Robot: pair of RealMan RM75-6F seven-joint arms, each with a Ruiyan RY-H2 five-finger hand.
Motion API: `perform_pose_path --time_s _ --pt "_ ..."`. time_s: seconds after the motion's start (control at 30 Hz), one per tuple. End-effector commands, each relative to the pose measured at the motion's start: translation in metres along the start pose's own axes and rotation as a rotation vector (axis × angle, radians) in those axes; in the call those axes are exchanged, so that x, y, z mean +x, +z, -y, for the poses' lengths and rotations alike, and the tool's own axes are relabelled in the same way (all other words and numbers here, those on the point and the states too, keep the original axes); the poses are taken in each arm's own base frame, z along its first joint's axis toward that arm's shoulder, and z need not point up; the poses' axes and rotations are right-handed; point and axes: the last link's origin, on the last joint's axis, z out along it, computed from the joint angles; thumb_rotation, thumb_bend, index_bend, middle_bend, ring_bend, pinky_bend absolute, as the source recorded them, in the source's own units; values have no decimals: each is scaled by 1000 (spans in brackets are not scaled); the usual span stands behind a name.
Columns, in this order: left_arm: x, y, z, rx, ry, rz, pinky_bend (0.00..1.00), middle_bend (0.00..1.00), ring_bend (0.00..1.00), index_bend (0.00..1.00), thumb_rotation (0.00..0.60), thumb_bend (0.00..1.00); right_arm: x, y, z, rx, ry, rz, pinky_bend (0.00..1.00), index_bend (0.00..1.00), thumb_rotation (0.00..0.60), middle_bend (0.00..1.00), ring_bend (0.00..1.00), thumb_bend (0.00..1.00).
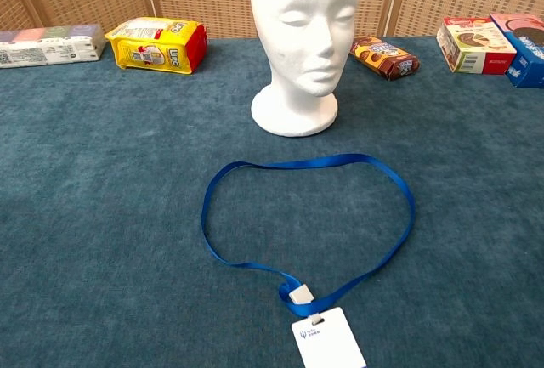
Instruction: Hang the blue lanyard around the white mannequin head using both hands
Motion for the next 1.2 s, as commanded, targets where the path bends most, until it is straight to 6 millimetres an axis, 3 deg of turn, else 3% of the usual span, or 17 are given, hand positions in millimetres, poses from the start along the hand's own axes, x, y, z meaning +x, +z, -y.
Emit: perform_pose_path --time_s 0.03,0.23,0.33,0.67,1.2 --pt "2 5 -2 -9 8 2 170 323 293 334 430 109 -1 11 7 75 14 0 706 378 322 570 644 388" --pt "3 13 -6 -25 19 9 171 323 294 334 431 109 -13 29 21 243 -57 68 916 420 320 775 914 384" --pt "3 17 -7 -27 25 12 171 323 293 334 431 109 -22 35 27 301 -90 127 987 446 320 843 992 356" --pt "9 29 -12 -51 50 8 170 322 294 334 431 110 -46 58 47 396 -154 204 1000 455 319 894 1000 333" --pt "20 43 -19 -78 54 2 170 323 299 334 430 109 -71 83 55 431 -214 224 1000 455 317 978 1000 294"
